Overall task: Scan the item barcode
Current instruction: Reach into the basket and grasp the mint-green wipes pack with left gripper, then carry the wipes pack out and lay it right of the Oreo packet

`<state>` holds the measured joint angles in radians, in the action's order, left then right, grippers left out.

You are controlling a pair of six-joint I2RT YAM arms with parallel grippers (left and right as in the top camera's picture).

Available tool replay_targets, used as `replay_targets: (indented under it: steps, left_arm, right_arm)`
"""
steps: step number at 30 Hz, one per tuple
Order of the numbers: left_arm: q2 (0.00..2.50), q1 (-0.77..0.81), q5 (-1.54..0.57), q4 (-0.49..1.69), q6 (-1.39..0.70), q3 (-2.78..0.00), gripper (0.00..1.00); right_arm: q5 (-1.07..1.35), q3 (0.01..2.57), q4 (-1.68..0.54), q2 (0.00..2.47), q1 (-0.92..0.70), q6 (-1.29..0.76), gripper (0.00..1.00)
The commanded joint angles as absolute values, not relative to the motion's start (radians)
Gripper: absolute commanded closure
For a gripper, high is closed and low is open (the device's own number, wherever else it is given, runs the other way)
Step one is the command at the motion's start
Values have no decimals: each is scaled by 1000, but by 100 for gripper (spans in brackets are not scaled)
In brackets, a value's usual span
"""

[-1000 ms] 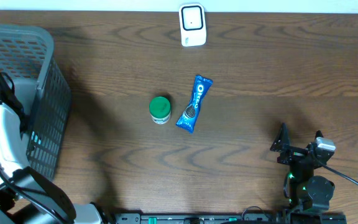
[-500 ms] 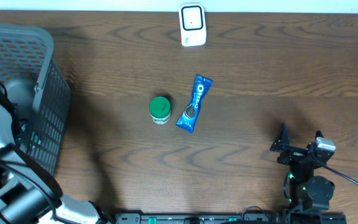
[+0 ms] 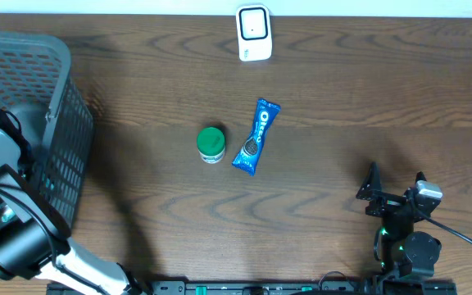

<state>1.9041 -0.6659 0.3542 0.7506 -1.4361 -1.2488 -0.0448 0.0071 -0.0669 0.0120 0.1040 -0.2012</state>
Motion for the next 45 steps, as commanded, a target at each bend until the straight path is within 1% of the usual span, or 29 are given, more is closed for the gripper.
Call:
replay_targets:
  steps: [1,3,4,6,8,10,11,13,14,15,16,19,22,25,27,30,33,35,39,40,45]
  left_arm:
    - [1932,-667,375,752,-1432,-1241,7]
    - [1932,-667,375,752,-1402,-1241,24]
    - [1932,-667,375,751,-1391,-1241,28]
    - [1932,-667,376,749,-1370,-1241,32]
    - [1932,-668,376,749,-1344,-1241,45]
    - [1927,-670,376,749,-1322,-1241,54]
    - [1919,-673,375,749,-1300,-1241,58]
    - [1898,-678,375,749,-1274,-1243,59]
    - [1886,-679,375,749,-1259,-1244,62]
    - [1869,-681,375,749,-1237,-1249,67]
    - [1847,-684,375,749,-1210,-1256,69]
    - [1761,-685,375,749,-1130,-1282,69]
    - [1640,-685,374,749,-1095,-1310,69]
    - [1501,-685,306,729,-1075,-1329,68]
    - [1400,-684,175,680,-1036,-1333,68]
    - [1262,-669,-86,606,-1016,-1333,68]
    - [1157,-607,-314,545,-1018,-1333,68]
    - [1113,-515,-382,521,-1018,-1333,68]
    - [1095,-253,-373,521,-994,-1333,68]
    - [1107,-162,-369,519,-980,-1333,68]
    - [1216,215,-220,486,-921,-1333,68]
  right_arm:
    - [-54,6,-70,7,97,-208,1]
    - [-54,6,-70,7,97,-208,1]
    - [-54,6,-70,7,97,-208,1]
    - [-54,6,-70,7,97,-208,1]
    - [-54,6,-70,7,97,-208,1]
    - [-54,6,-70,7,97,-208,1]
    - [-54,6,-70,7,97,-208,1]
    - [-54,6,-70,7,97,-208,1]
    - [-54,6,-70,7,97,-208,1]
    - [-54,6,-70,7,97,-208,1]
    - [-54,6,-70,7,97,-208,1]
    - [-54,6,-70,7,97,-208,1]
    - [-54,6,-70,7,97,-208,1]
    - [-54,6,-70,7,97,-208,1]
    - [-54,6,-70,7,97,-208,1]
    - [-54,6,-70,7,97,-208,1]
    - [-54,6,-70,7,97,-208,1]
    - [-54,6,-70,7,97,-208,1]
    - [-54,6,-70,7,97,-208,1]
    - [-54,6,-70,7,97,-208,1]
    - [-54,6,-70,7,97,-208,1]
